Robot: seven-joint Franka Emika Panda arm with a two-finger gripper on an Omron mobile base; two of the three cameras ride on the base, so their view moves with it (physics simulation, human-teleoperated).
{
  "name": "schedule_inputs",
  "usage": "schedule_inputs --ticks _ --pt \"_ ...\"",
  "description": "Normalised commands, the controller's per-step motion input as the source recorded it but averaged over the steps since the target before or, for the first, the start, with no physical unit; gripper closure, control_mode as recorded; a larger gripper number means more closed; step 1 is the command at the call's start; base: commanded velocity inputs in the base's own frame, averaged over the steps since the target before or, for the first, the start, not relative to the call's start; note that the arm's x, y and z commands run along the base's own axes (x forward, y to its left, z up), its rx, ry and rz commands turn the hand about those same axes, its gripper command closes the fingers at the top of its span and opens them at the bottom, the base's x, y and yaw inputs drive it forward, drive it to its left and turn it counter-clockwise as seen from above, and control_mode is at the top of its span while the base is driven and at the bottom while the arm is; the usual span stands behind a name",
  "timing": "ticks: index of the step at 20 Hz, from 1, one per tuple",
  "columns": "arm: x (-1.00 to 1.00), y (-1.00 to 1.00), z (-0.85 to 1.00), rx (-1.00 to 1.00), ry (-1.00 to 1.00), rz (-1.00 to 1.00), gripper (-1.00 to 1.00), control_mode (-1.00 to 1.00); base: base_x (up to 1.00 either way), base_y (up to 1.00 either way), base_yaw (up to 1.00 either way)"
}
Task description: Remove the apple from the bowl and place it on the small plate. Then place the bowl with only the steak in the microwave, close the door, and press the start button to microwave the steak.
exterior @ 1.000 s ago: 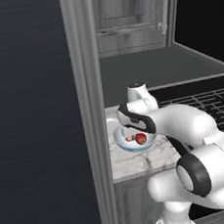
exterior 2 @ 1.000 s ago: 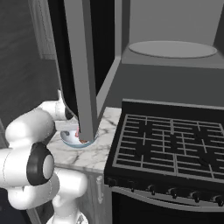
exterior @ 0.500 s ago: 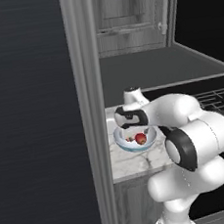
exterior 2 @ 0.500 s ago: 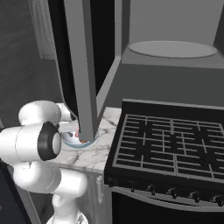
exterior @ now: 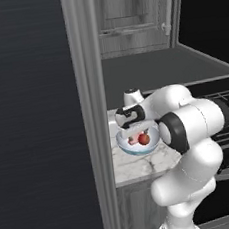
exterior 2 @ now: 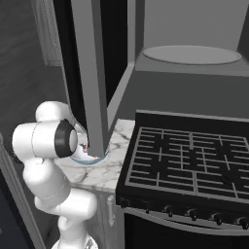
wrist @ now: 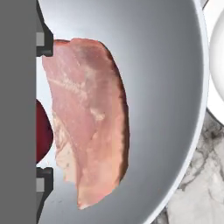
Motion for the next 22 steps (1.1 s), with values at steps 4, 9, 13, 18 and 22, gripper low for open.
schedule_inputs --ticks 4,9,13,18,22 --pt "0.17 -0.13 -0.35 0.00 0.00 0.01 -1.00 -1.00 0.00 0.00 0.00" --pt "-0.14 -0.06 -0.40 0.00 0.00 0.01 -1.00 -1.00 0.00 0.00 0.00" --pt "-0.34 -0.06 -0.26 0.00 -0.01 0.01 -1.00 -1.00 0.00 0.00 0.00" --pt "-0.51 -0.10 -0.15 0.00 0.00 0.01 -1.00 -1.00 0.00 0.00 0.00" --pt "-0.58 -0.08 -0.27 0.00 0.00 0.00 -1.00 -1.00 0.00 0.00 0.00"
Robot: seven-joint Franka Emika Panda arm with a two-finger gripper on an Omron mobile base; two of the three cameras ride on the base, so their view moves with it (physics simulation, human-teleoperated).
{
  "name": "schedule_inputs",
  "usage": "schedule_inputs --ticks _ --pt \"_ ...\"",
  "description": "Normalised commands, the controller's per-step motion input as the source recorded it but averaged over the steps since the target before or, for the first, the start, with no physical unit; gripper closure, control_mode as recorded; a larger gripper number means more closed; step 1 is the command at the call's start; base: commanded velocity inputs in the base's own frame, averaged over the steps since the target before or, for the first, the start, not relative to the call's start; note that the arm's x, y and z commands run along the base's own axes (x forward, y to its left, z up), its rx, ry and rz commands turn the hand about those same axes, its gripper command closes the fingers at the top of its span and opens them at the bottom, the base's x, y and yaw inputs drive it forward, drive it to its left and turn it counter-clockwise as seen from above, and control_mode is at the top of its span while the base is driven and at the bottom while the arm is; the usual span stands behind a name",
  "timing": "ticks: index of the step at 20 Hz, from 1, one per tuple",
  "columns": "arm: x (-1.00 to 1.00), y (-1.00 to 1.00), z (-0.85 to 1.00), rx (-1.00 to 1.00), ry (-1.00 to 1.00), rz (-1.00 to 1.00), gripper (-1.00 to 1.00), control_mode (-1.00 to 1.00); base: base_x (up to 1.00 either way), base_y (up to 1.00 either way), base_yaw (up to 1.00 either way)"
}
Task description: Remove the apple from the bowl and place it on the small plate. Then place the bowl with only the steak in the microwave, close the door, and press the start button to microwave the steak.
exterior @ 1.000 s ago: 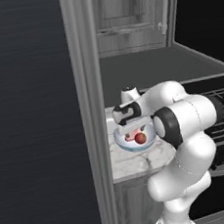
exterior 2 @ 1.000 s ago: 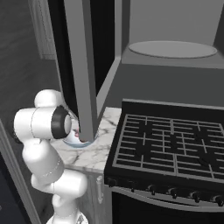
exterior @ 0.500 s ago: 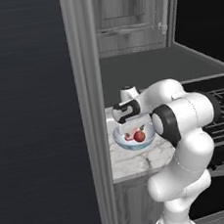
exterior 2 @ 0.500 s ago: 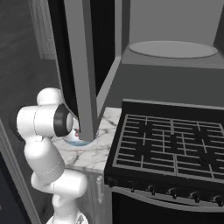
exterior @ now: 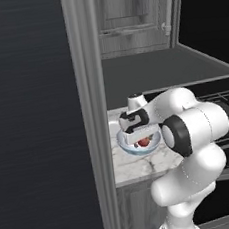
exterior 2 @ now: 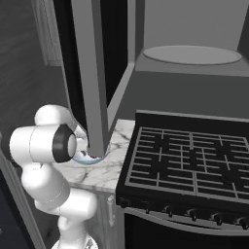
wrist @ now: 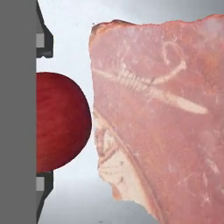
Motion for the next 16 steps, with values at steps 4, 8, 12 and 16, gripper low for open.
schedule_inputs --ticks 4,8,12,16 --pt "-0.28 -0.01 -0.25 0.00 0.00 0.00 -1.00 -1.00 0.00 0.00 0.00" --pt "-0.04 0.00 -0.27 -0.02 0.00 0.01 1.00 -1.00 0.00 0.00 0.00" --pt "0.00 0.00 -0.05 -0.01 -0.01 0.00 1.00 -1.00 0.00 0.00 0.00" --pt "0.00 0.00 0.40 0.00 -0.14 0.02 1.00 -1.00 0.00 0.00 0.00"
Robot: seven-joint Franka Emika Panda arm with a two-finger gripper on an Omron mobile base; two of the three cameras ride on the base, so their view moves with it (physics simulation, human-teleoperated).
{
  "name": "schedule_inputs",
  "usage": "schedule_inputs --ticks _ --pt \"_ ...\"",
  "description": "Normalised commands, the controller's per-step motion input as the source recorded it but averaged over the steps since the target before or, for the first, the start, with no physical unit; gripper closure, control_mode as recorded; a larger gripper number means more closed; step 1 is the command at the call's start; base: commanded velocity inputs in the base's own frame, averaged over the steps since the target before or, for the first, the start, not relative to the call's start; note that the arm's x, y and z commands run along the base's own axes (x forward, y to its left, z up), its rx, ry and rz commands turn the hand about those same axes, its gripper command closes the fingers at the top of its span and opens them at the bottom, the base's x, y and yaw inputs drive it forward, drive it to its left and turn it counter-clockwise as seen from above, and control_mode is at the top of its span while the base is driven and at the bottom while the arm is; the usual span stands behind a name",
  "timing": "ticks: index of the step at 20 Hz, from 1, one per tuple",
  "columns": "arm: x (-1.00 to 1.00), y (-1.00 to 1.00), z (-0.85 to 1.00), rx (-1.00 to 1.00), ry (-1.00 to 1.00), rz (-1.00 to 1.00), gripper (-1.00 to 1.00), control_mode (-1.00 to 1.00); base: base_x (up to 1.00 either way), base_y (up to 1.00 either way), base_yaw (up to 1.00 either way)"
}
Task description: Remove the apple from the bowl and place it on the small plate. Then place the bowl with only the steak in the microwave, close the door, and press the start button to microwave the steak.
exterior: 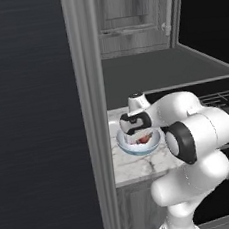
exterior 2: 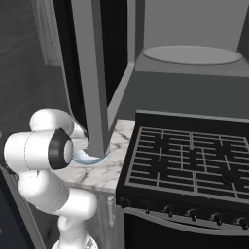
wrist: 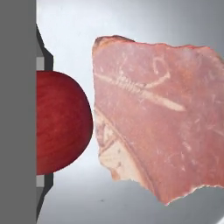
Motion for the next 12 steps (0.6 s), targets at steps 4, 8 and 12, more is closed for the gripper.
schedule_inputs --ticks 4,8,12 --pt "0.00 0.15 1.00 -0.03 -0.40 0.12 1.00 -1.00 0.00 0.00 0.00" --pt "0.14 0.04 0.72 0.22 -0.21 0.05 1.00 -1.00 0.00 0.00 0.00" --pt "0.44 0.16 0.25 0.32 -0.16 0.00 1.00 -1.00 0.00 0.00 0.00"
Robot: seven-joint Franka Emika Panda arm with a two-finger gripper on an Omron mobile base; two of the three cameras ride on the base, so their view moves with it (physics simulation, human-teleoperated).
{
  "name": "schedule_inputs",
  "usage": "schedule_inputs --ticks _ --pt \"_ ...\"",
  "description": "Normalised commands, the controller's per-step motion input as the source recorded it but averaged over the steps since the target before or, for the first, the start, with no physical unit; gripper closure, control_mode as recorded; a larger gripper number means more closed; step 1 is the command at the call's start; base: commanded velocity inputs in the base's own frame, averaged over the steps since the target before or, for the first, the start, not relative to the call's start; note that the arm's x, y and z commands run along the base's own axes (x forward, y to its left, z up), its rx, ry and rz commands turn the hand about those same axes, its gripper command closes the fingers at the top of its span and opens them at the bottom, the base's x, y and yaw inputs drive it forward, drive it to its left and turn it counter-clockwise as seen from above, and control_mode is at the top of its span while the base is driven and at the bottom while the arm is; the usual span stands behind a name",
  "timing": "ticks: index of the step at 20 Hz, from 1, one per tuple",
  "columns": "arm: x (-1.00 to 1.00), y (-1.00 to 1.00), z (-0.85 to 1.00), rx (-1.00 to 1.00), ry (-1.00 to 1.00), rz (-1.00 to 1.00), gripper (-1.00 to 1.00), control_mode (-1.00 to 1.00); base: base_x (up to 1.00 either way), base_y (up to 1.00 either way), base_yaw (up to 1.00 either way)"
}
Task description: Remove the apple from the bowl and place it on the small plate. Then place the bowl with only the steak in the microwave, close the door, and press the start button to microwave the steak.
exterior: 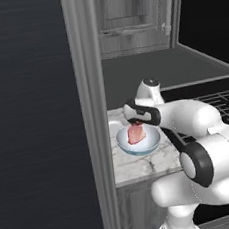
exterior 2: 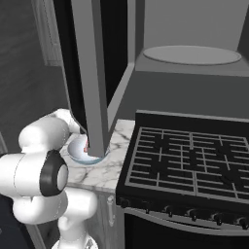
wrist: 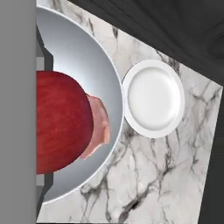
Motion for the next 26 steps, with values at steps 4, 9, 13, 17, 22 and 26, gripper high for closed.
schedule_inputs --ticks 4,9,13,17,22,26 --pt "0.37 0.36 0.04 0.01 -0.12 -0.02 1.00 -1.00 0.00 0.00 0.00" --pt "0.62 0.35 0.09 0.00 0.02 -0.01 1.00 -1.00 0.00 0.00 0.00" --pt "0.44 0.21 -0.01 0.00 0.04 0.00 1.00 -1.00 0.00 0.00 0.00" --pt "0.30 0.15 -0.31 0.00 0.03 0.00 1.00 -1.00 0.00 0.00 0.00" --pt "0.12 0.06 -0.39 0.00 0.01 0.00 1.00 -1.00 0.00 0.00 0.00" --pt "0.16 0.00 -0.28 0.00 0.00 0.00 1.00 -1.00 0.00 0.00 0.00"
